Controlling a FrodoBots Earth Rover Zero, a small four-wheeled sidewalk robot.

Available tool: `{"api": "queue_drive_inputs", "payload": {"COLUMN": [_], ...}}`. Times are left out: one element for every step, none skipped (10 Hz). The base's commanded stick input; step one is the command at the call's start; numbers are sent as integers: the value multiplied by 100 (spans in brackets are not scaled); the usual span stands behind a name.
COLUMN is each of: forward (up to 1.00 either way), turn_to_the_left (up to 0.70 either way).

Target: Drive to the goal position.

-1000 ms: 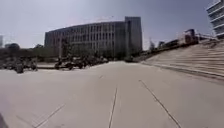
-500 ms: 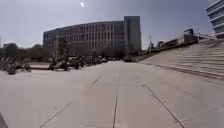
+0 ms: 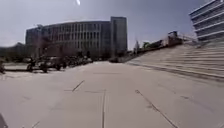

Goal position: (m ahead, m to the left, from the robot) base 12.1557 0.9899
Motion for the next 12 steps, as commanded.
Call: {"api": "queue_drive_inputs", "payload": {"forward": [100, 100, 100, 100, 100, 100, 100, 100, 100, 100, 100, 100], "turn_to_the_left": [0, 0, 0, 0, 0, 0, 0, 25, 39, 40, 40, 40]}}
